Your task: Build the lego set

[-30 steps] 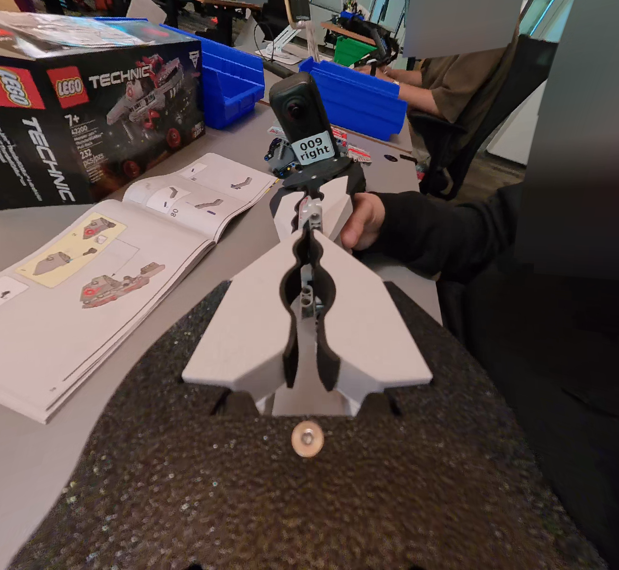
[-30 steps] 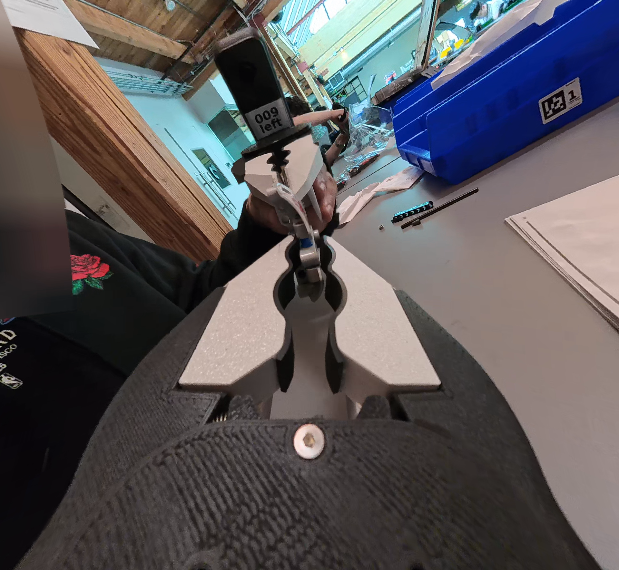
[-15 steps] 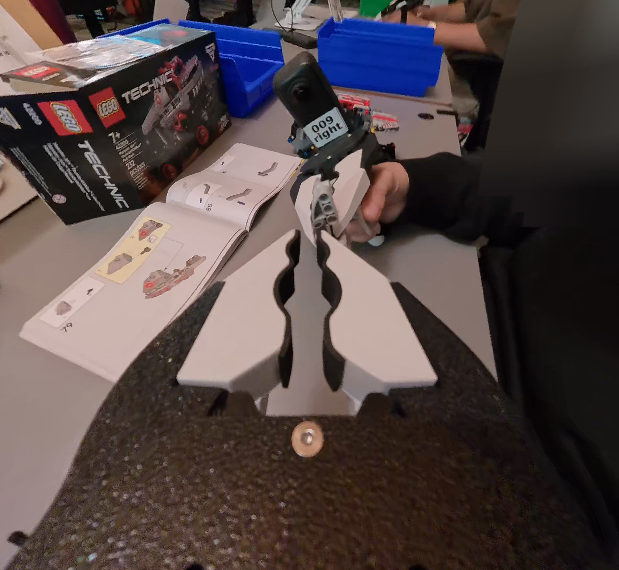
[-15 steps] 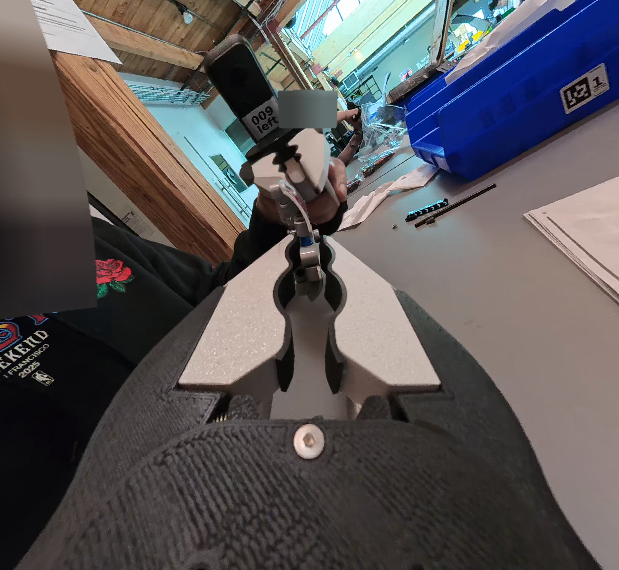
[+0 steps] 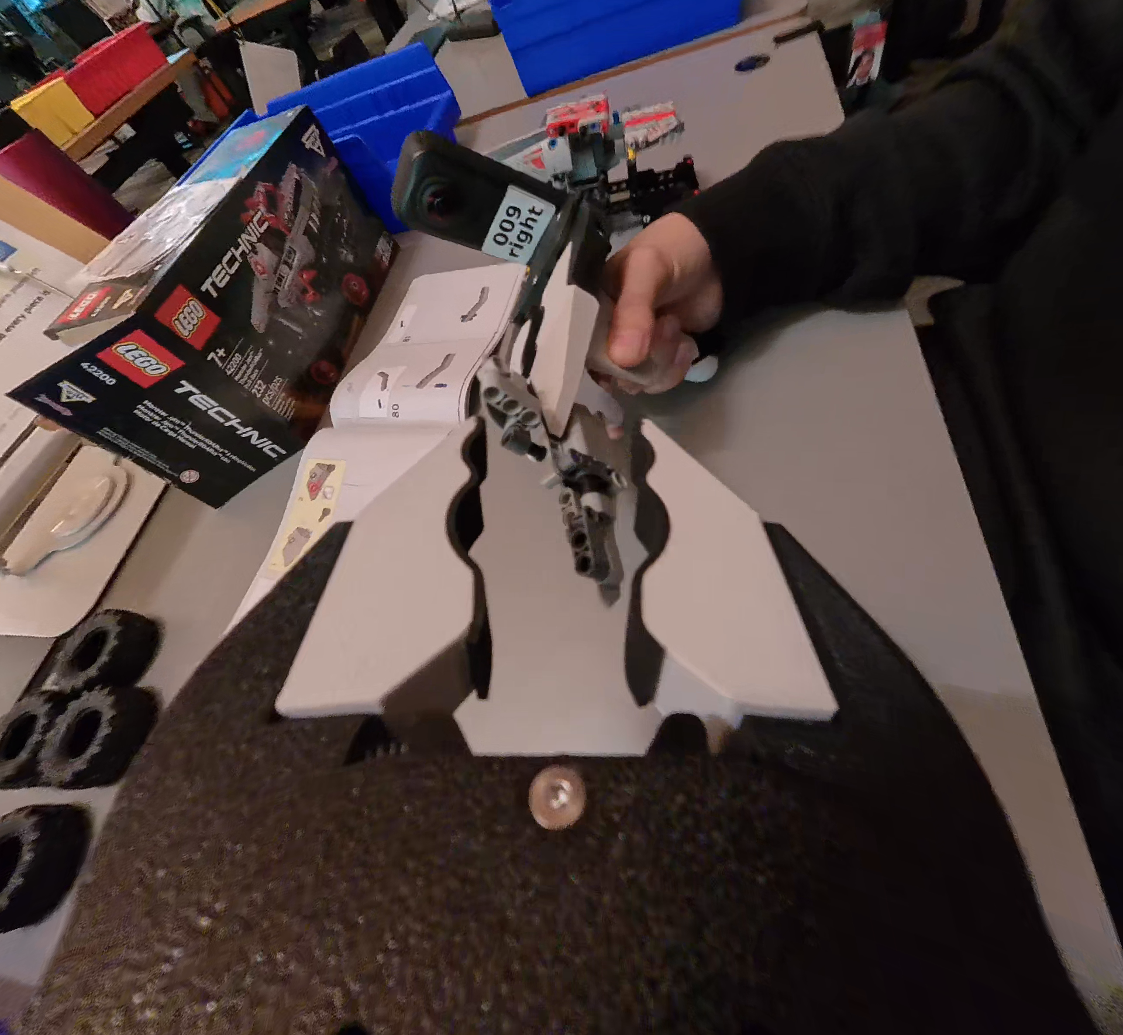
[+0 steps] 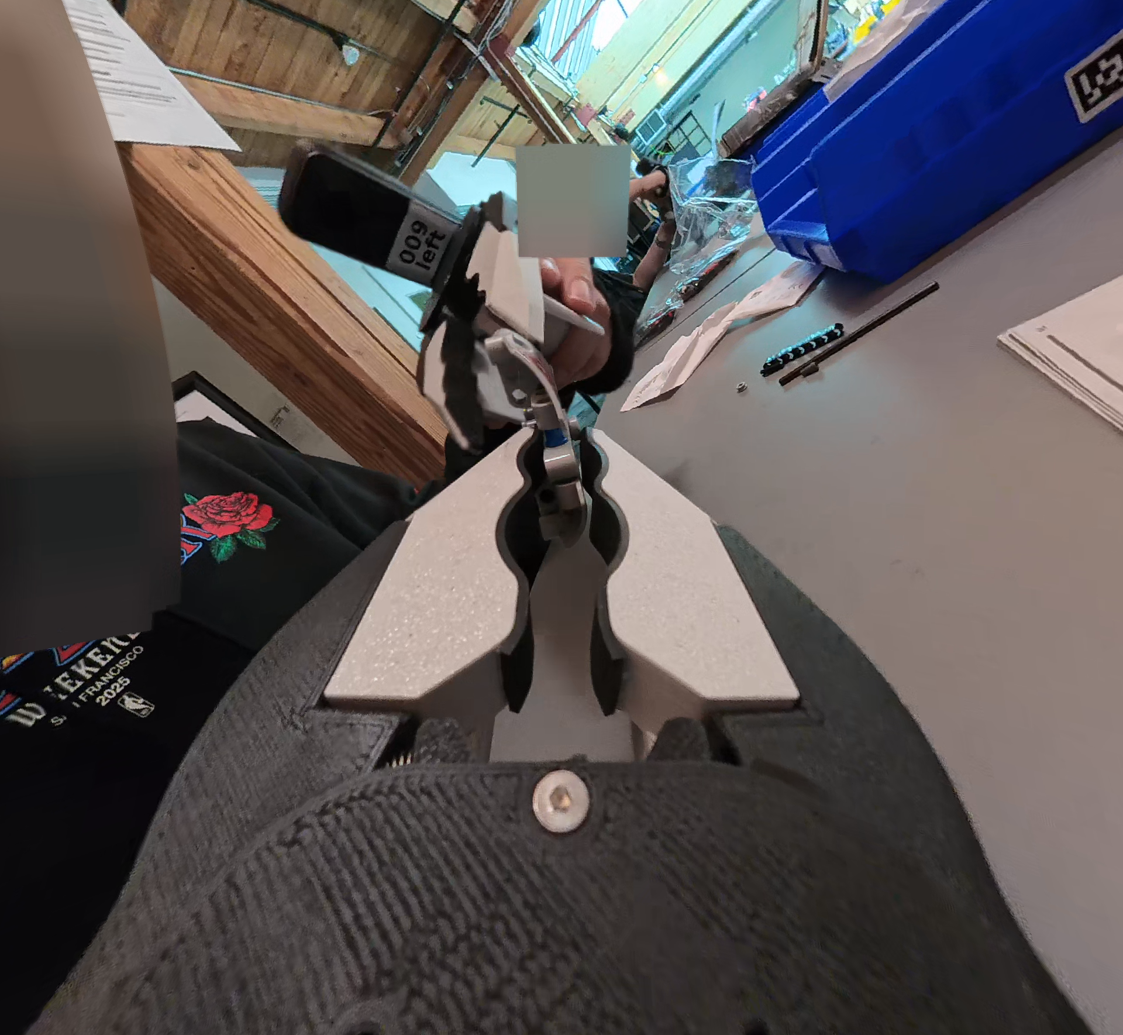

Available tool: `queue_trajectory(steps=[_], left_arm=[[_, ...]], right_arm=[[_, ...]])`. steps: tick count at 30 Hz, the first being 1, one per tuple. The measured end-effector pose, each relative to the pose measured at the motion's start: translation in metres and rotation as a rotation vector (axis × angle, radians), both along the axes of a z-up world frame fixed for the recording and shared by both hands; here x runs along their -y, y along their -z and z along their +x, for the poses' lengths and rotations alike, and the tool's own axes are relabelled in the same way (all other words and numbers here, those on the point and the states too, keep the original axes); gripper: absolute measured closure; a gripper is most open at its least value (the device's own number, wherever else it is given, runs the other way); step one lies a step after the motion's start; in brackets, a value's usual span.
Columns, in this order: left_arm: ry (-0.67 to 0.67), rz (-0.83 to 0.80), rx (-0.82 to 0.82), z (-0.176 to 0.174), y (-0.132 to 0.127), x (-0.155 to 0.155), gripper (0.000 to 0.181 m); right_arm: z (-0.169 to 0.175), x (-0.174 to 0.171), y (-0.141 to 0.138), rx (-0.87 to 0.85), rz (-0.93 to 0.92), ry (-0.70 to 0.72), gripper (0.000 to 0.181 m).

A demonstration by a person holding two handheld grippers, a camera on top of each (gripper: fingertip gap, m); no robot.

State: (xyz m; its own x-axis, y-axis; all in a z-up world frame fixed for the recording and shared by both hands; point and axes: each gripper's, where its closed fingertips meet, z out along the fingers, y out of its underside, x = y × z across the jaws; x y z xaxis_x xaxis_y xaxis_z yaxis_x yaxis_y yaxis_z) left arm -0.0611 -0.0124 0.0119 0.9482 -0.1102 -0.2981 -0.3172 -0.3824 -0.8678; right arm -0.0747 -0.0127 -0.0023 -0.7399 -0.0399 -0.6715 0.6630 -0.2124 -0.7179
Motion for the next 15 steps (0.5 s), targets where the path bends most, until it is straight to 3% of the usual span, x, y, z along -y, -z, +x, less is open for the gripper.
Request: queue_trajectory(steps=[3, 7, 10, 15], left_arm=[[-0.006, -0.123, -0.146, 0.001, 0.016, 0.001, 0.121], [-0.130, -0.251, -0.410, -0.020, 0.032, -0.008, 0.108], [-0.189, -0.262, -0.498, -0.029, 0.036, -0.018, 0.108], [-0.246, -0.235, -0.646, -0.040, 0.030, -0.023, 0.124]], right_arm=[[-0.006, -0.003, 0.004, 0.062, -0.013, 0.021, 0.172], [-0.014, -0.009, 0.002, 0.117, -0.057, 0.063, 0.172], [-0.019, -0.012, 0.001, 0.155, -0.092, 0.085, 0.171], [-0.020, -0.015, 0.000, 0.177, -0.109, 0.099, 0.172]])
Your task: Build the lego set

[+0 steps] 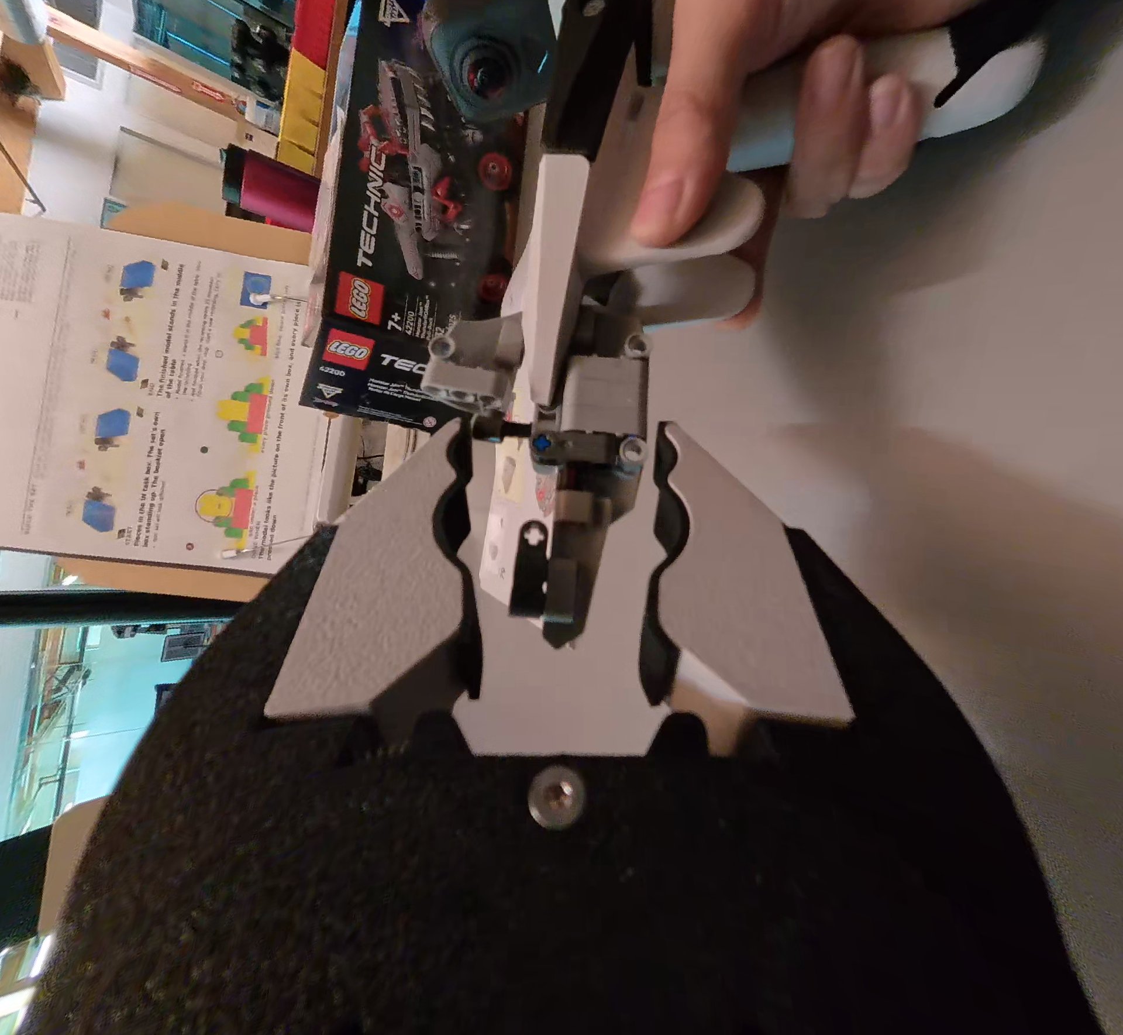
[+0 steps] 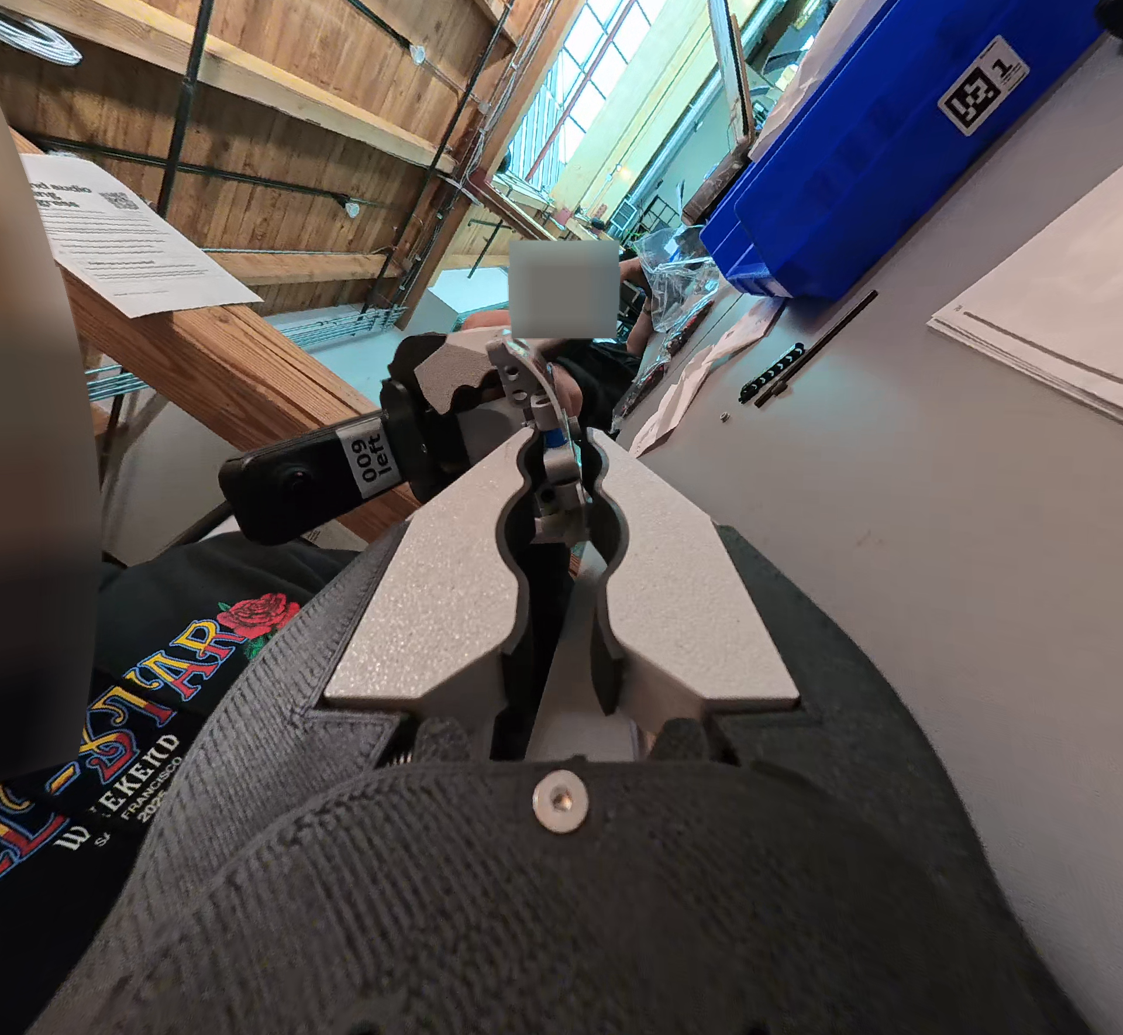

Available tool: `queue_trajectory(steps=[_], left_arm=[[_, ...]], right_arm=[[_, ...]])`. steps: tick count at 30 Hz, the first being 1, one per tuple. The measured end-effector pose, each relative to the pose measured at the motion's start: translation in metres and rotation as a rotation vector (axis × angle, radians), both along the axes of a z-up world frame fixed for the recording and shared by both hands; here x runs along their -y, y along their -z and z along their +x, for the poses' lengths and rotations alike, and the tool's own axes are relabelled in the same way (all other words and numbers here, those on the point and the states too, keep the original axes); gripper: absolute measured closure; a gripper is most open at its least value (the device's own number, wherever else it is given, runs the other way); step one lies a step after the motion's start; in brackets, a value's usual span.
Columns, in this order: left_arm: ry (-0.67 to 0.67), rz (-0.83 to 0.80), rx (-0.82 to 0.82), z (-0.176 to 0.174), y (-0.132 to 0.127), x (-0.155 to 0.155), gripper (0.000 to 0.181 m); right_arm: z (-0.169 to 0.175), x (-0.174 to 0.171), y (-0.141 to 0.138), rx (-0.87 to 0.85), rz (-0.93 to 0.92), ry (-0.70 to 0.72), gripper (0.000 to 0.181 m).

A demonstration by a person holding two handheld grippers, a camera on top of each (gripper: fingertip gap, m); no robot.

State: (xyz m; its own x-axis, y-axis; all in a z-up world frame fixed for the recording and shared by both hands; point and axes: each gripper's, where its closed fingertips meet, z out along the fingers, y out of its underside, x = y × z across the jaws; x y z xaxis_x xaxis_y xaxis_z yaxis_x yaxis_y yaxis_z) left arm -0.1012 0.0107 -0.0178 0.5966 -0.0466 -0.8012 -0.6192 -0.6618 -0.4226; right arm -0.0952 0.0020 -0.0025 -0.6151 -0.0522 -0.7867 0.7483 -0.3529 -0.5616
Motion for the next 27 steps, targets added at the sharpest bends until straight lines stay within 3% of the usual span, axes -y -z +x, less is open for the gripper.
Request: queue_trajectory(steps=[21, 27], left_arm=[[-0.005, 0.073, 0.054, -0.0033, 0.0053, -0.0063, 0.136], [0.020, 0.076, -0.004, -0.0049, 0.0056, -0.0060, 0.135]], right_arm=[[-0.0036, -0.0031, 0.0034, -0.023, 0.047, 0.037, 0.172], [-0.0039, -0.0023, 0.0031, -0.065, 0.081, 0.052, 0.172]])
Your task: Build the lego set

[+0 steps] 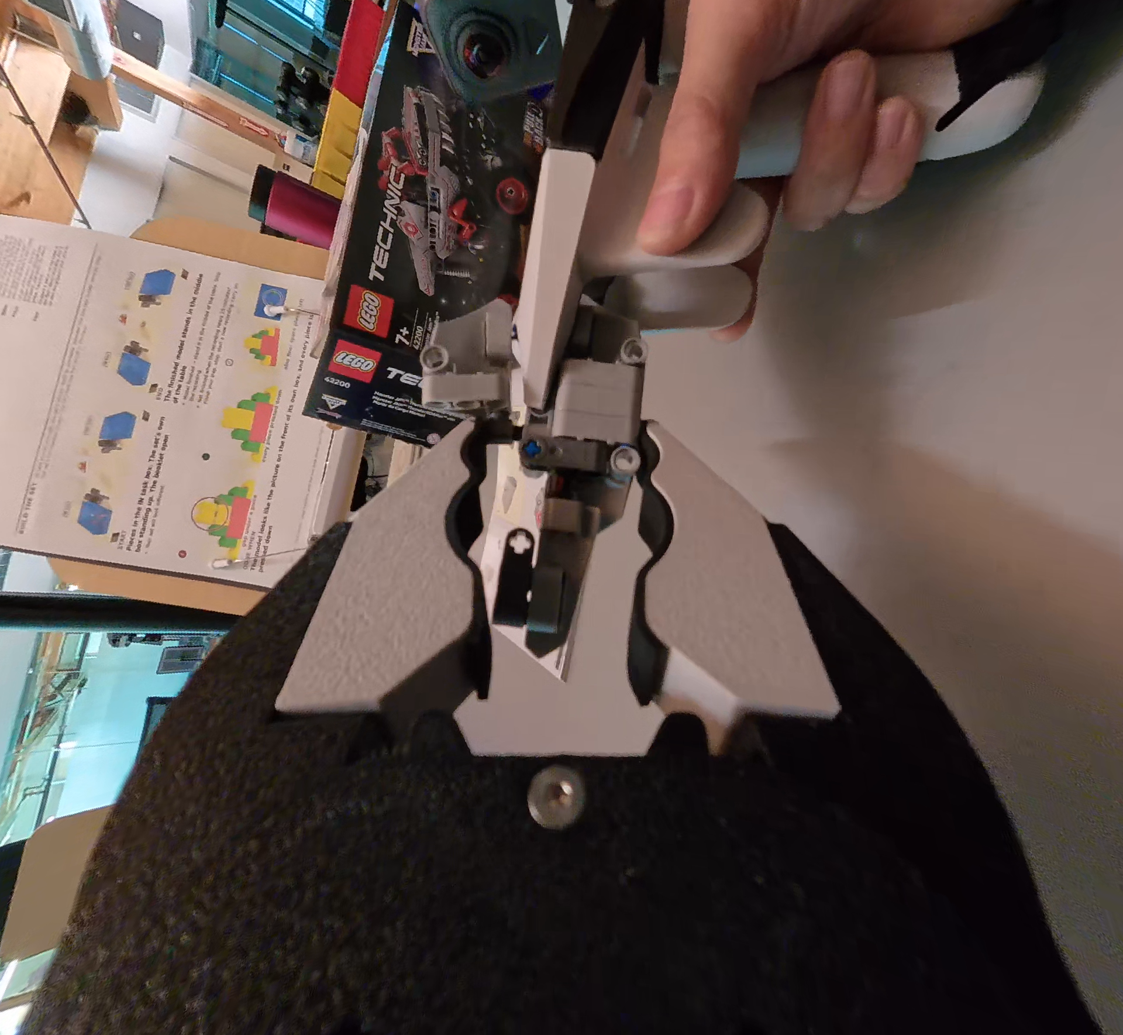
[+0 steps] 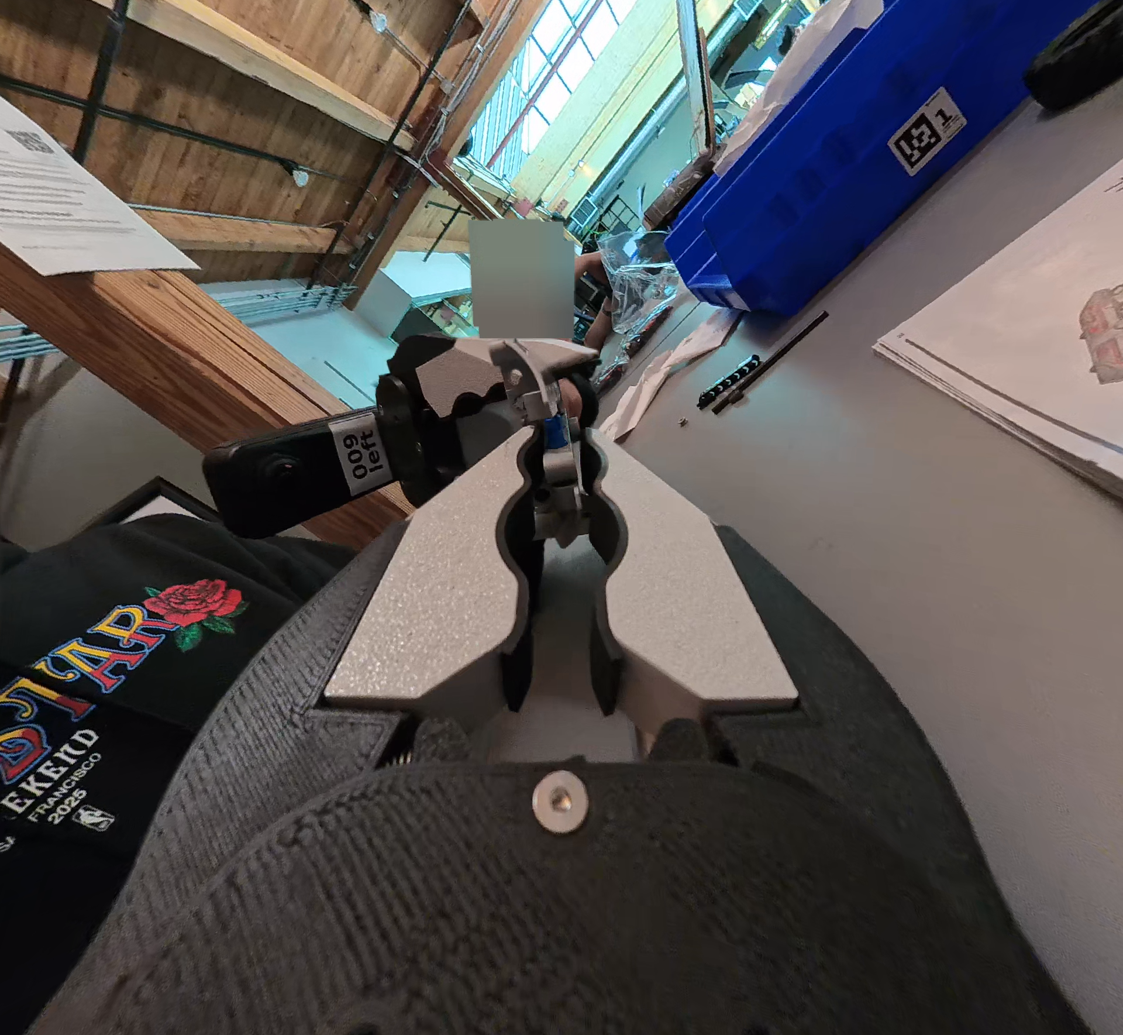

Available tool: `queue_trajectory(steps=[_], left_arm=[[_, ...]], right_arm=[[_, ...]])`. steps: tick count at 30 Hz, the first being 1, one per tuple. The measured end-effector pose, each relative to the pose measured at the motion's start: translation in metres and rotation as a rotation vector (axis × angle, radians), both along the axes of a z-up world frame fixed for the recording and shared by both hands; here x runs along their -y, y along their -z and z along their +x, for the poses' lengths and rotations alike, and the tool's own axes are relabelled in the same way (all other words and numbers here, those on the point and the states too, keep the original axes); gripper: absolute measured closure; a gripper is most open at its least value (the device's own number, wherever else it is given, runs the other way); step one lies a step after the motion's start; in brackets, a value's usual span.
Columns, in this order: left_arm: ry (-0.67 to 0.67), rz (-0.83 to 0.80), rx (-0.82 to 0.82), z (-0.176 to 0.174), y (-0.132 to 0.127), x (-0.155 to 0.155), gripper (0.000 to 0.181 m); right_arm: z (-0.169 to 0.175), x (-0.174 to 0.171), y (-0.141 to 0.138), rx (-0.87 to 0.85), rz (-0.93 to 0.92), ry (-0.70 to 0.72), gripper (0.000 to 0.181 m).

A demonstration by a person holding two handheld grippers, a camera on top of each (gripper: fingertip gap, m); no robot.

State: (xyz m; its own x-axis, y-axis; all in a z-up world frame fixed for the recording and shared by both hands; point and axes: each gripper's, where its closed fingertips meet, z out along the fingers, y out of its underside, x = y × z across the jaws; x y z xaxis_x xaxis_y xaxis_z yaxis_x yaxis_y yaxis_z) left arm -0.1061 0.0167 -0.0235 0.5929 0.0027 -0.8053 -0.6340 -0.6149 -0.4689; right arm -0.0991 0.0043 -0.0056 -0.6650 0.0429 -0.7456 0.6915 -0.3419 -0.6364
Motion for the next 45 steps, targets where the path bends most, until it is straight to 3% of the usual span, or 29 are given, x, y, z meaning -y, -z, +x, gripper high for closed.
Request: queue_trajectory(steps=[7, 10, 13, 16, 19, 23, 28, 32, 40, 45], left_arm=[[0.027, 0.029, 0.034, 0.003, -0.003, 0.001, 0.135], [0.058, 0.106, 0.122, 0.008, -0.012, 0.001, 0.135], [0.074, 0.168, 0.175, 0.005, -0.021, 0.009, 0.135], [0.122, 0.212, 0.286, 0.009, -0.026, 0.016, 0.135], [0.178, 0.213, 0.397, 0.017, -0.025, 0.021, 0.135], [0.255, 0.227, 0.514, 0.029, -0.027, 0.023, 0.135], [0.258, 0.163, 0.517, 0.033, -0.019, 0.025, 0.135], [0.292, 0.158, 0.538, 0.040, -0.020, 0.023, 0.135], [0.278, 0.112, 0.587, 0.043, -0.014, 0.021, 0.135], [0.277, 0.113, 0.607, 0.043, -0.012, 0.020, 0.135]], right_arm=[[0.003, 0.002, -0.003, -0.067, 0.042, 0.001, 0.172], [0.006, 0.002, -0.013, -0.173, 0.047, 0.006, 0.170], [0.009, -0.003, -0.025, -0.316, 0.100, 0.035, 0.145], [0.014, -0.009, -0.028, -0.515, 0.291, 0.078, 0.126], [0.023, -0.009, -0.029, -0.850, 0.591, 0.147, 0.105], [0.029, 0.002, -0.023, -1.122, 0.879, 0.173, 0.100], [0.039, 0.013, -0.034, -1.246, 0.897, 0.193, 0.114], [0.037, 0.012, -0.016, -1.243, 1.032, 0.125, 0.114], [0.037, 0.010, -0.028, -1.381, 1.052, 0.202, 0.131], [0.036, 0.009, -0.020, -1.360, 1.089, 0.171, 0.126]])
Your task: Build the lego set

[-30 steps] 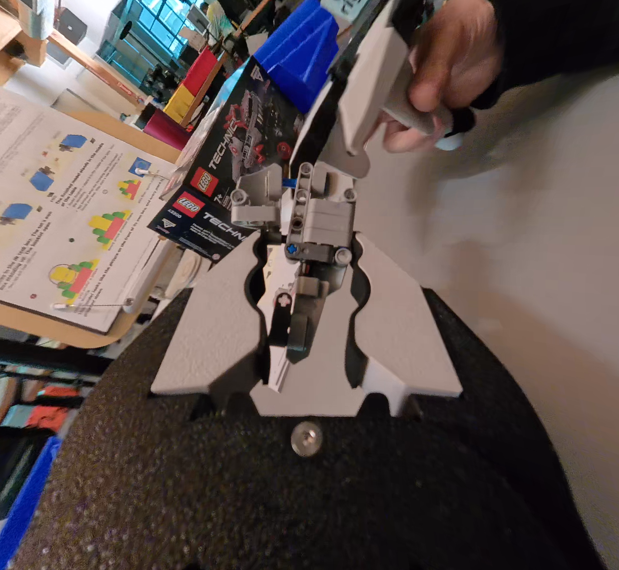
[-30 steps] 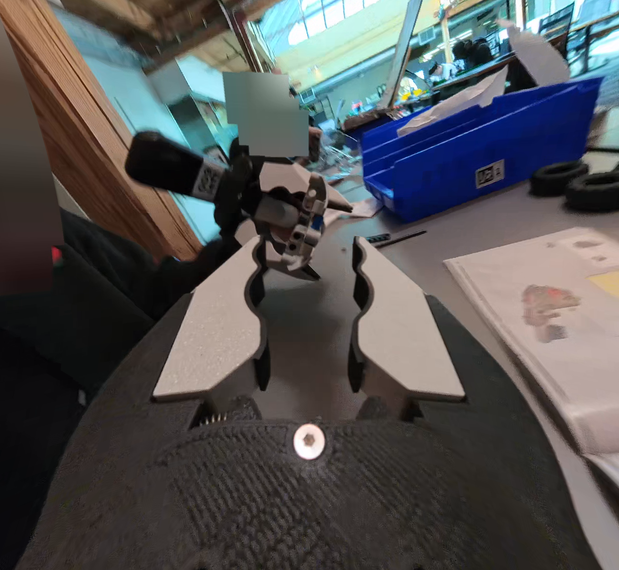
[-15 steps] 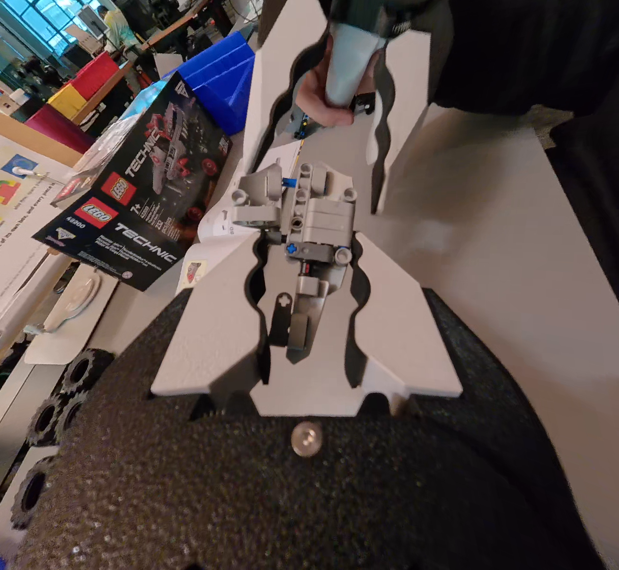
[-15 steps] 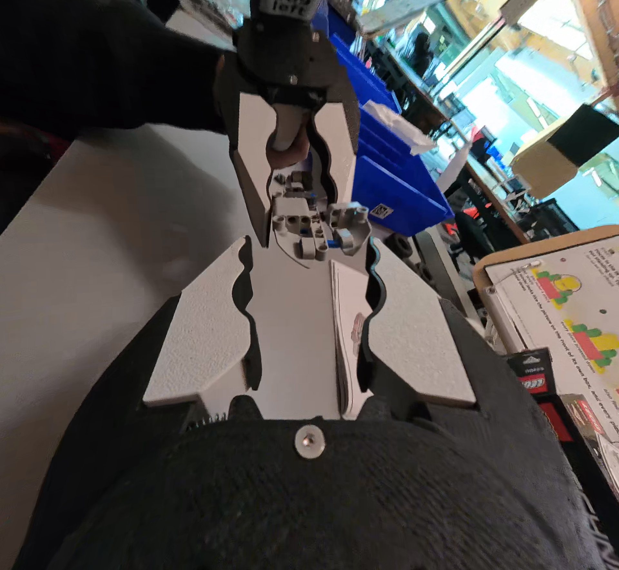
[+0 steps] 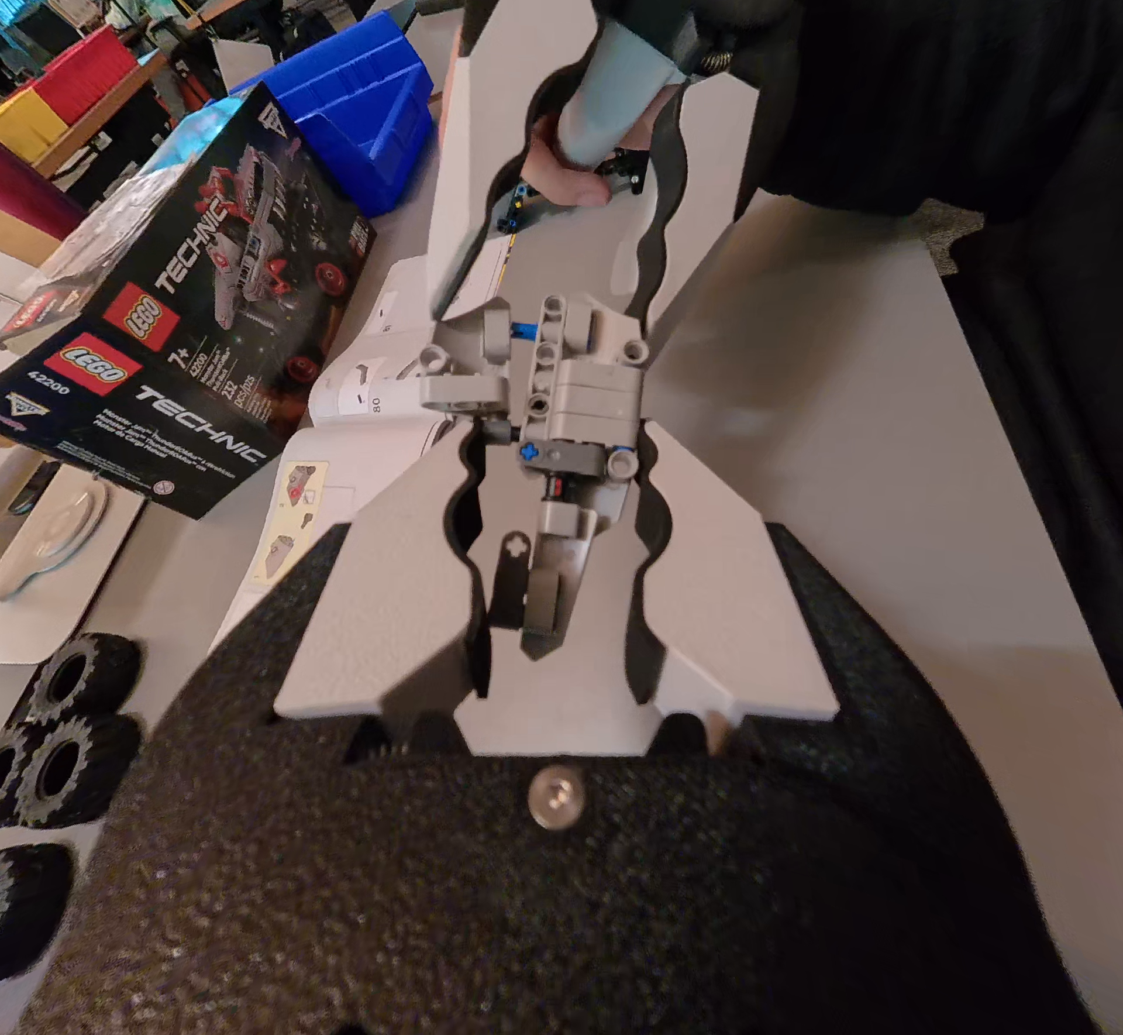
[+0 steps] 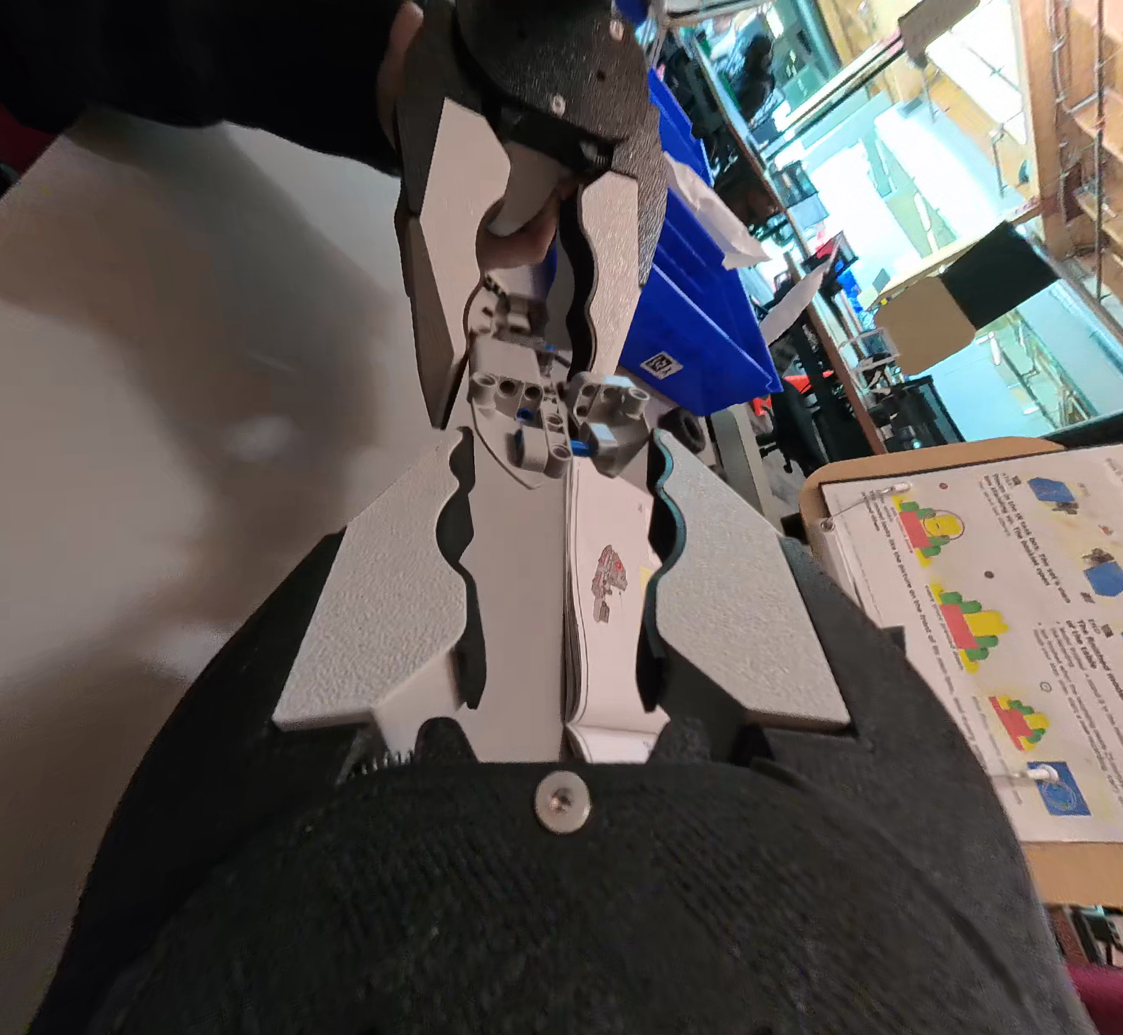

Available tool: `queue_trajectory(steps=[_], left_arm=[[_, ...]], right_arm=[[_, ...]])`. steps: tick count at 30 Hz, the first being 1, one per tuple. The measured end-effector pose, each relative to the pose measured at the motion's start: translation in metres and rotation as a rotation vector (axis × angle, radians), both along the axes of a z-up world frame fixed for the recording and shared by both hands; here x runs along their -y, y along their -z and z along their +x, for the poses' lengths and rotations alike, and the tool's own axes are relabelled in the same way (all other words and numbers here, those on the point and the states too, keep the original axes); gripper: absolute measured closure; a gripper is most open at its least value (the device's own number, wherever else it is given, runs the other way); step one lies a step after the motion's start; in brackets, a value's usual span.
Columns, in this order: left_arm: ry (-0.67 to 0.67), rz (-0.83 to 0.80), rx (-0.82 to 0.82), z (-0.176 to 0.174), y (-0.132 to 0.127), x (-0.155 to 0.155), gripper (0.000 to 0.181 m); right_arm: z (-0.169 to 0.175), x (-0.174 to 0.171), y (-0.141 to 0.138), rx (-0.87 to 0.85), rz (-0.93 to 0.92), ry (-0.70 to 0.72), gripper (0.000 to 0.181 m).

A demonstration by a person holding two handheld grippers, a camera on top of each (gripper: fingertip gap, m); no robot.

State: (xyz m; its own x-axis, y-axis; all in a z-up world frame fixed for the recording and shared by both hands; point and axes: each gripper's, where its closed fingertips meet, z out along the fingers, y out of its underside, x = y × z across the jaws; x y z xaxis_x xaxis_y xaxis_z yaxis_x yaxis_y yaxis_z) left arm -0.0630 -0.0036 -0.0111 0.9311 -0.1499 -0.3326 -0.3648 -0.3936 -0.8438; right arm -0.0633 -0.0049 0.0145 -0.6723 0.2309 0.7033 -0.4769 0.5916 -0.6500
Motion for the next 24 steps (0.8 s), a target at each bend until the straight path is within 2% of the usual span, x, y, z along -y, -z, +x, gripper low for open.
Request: queue_trajectory(steps=[12, 19, 20, 24], left_arm=[[-0.001, 0.027, 0.159, -0.002, -0.001, 0.001, 0.135], [0.069, 0.059, 0.336, 0.009, -0.005, -0.001, 0.135], [0.070, 0.058, 0.345, 0.010, -0.005, -0.002, 0.135], [-0.022, 0.042, 0.278, -0.005, 0.001, -0.004, 0.135]], right_arm=[[-0.006, -0.003, 0.005, -0.009, -0.025, 0.003, 0.145], [-0.005, -0.004, -0.002, 0.008, -0.090, -0.010, 0.153], [-0.007, -0.006, -0.003, 0.010, -0.099, 0.003, 0.163], [-0.013, -0.010, 0.001, 0.026, -0.108, 0.025, 0.146]])
